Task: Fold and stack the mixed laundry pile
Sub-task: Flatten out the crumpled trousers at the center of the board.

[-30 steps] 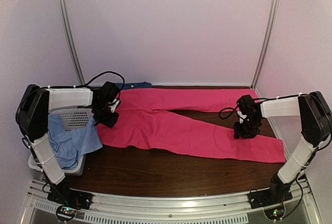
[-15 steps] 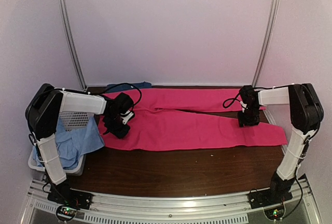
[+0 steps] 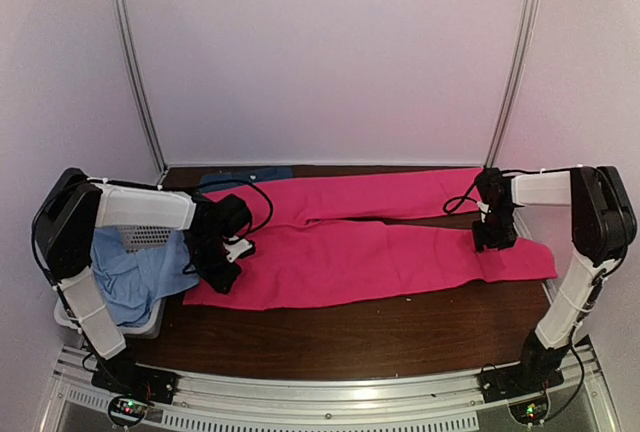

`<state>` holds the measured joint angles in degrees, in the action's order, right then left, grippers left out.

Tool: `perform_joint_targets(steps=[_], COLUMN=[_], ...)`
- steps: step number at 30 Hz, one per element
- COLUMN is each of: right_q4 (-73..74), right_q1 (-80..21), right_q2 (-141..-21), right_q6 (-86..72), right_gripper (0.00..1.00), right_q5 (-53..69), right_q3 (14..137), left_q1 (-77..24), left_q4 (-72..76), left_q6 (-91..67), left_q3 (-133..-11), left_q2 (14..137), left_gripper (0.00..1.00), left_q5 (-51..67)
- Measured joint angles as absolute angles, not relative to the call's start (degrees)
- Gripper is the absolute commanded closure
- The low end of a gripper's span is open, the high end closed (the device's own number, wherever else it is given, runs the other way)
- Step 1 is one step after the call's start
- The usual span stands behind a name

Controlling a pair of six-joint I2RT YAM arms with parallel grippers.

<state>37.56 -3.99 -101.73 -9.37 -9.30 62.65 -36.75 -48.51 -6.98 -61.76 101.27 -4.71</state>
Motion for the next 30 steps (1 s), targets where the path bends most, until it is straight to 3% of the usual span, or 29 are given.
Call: perform_joint_targets(steps=[7, 17, 26, 30], right_q4=[37.28, 31.92, 29.23, 27.83], right_q1=[-3.86, -4.05, -6.52, -7.03], right_q2=[-98.98, -101.01, -104.38, -101.86], right_q6=[-8.86, -7.62, -7.57, -8.25], right_gripper=[0.43, 0.45, 0.45, 0.45], right_q5=[-5.1, 5.15, 7.64, 7.33], right_q3=[63.09, 69.76, 63.99, 60.31], left_q1=[-28.99, -30.94, -33.39, -33.36], left_q4=[-50.96, -41.32, -38.2, -35.97], left_q6=[-8.54, -8.62, -10.68, -12.47], left_q3=[-64.29, -75.55, -66.26, -62.54], left_q2=[95.77, 103.15, 106.26, 103.85], left_gripper=[0.61, 0.61, 0.66, 0.61], left_q5=[-4.73, 2.59, 2.66, 0.86])
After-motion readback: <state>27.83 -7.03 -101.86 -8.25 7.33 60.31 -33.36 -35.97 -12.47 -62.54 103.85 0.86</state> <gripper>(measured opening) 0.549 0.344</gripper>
